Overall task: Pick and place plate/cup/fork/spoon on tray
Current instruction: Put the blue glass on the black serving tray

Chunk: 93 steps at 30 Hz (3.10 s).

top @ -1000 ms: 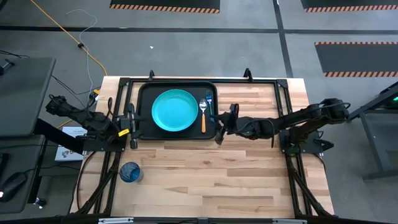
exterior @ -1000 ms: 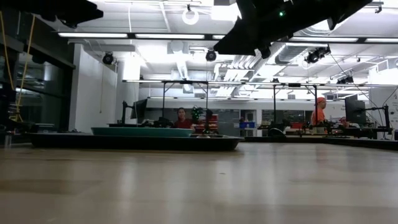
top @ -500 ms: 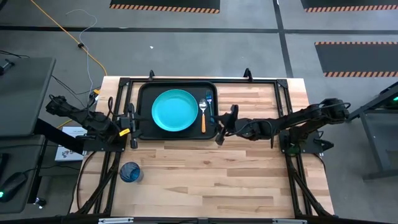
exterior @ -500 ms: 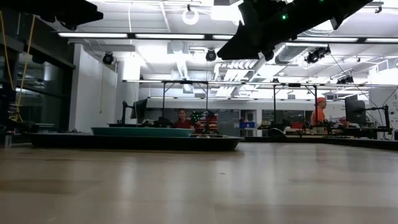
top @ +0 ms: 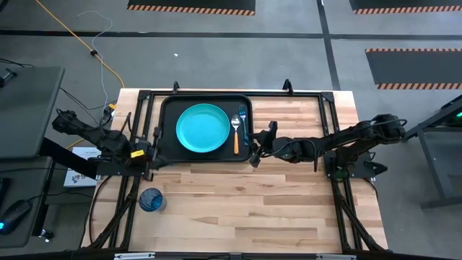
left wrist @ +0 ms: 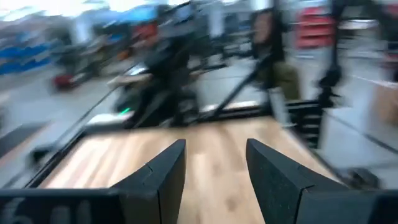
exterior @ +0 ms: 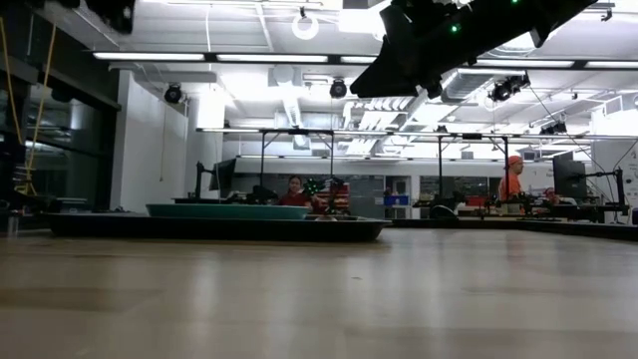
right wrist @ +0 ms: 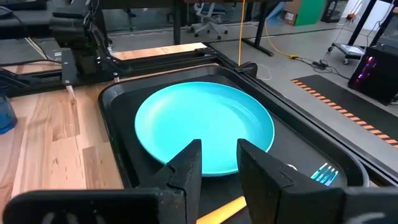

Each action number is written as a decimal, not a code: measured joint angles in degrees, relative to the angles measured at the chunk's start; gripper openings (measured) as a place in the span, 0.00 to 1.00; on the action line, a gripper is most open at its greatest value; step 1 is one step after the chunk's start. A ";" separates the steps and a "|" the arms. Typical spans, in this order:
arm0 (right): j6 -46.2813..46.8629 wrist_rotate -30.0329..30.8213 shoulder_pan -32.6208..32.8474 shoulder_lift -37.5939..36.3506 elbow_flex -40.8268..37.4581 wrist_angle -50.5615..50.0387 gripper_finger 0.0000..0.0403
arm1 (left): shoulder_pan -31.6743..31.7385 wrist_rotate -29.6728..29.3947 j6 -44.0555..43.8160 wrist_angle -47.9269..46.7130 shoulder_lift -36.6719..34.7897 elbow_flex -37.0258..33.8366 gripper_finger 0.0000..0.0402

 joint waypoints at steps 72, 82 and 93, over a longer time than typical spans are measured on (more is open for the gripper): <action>2.72 -3.09 -0.02 0.00 0.00 -2.16 0.23 | -24.85 13.74 -44.41 -62.03 50.31 26.12 0.61; 2.71 -3.09 -0.02 0.02 0.00 -2.19 0.23 | -23.15 15.38 -43.36 -61.18 50.31 25.71 0.59; 2.71 -3.09 -0.02 0.02 0.00 -2.19 0.23 | -23.06 15.89 -41.95 -61.18 50.31 25.71 0.28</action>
